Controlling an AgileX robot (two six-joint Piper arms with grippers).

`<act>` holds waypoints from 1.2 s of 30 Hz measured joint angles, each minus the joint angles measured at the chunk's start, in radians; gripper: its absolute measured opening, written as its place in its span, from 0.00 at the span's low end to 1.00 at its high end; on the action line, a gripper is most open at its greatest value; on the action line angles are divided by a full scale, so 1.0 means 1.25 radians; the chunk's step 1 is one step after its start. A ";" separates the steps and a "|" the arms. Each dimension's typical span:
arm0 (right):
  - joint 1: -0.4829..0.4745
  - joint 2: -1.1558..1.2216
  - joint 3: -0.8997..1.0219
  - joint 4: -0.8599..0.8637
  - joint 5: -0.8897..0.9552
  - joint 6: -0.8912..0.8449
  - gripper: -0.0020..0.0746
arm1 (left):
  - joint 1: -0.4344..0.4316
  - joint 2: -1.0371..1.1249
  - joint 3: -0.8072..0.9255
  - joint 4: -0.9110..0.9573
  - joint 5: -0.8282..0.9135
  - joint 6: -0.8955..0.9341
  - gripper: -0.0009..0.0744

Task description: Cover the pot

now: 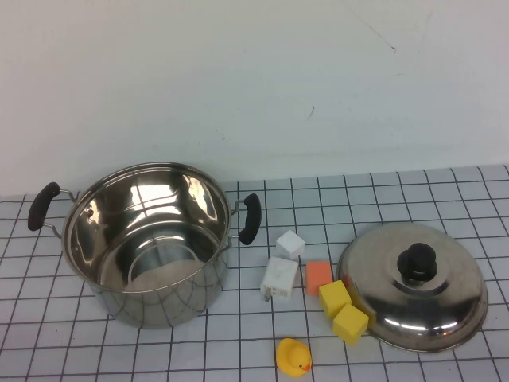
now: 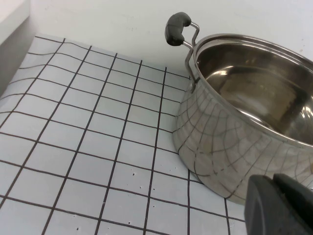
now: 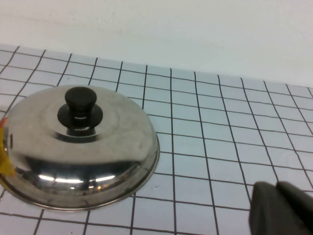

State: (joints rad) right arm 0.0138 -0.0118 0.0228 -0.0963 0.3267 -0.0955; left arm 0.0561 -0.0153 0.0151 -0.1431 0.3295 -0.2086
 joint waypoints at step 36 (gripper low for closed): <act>0.000 0.000 0.003 0.553 -0.062 0.190 0.02 | 0.000 0.000 0.000 0.000 0.000 0.000 0.01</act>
State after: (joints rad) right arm 0.0138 -0.0118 0.0269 0.5947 0.2489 0.1418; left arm 0.0561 -0.0153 0.0151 -0.1431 0.3295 -0.2086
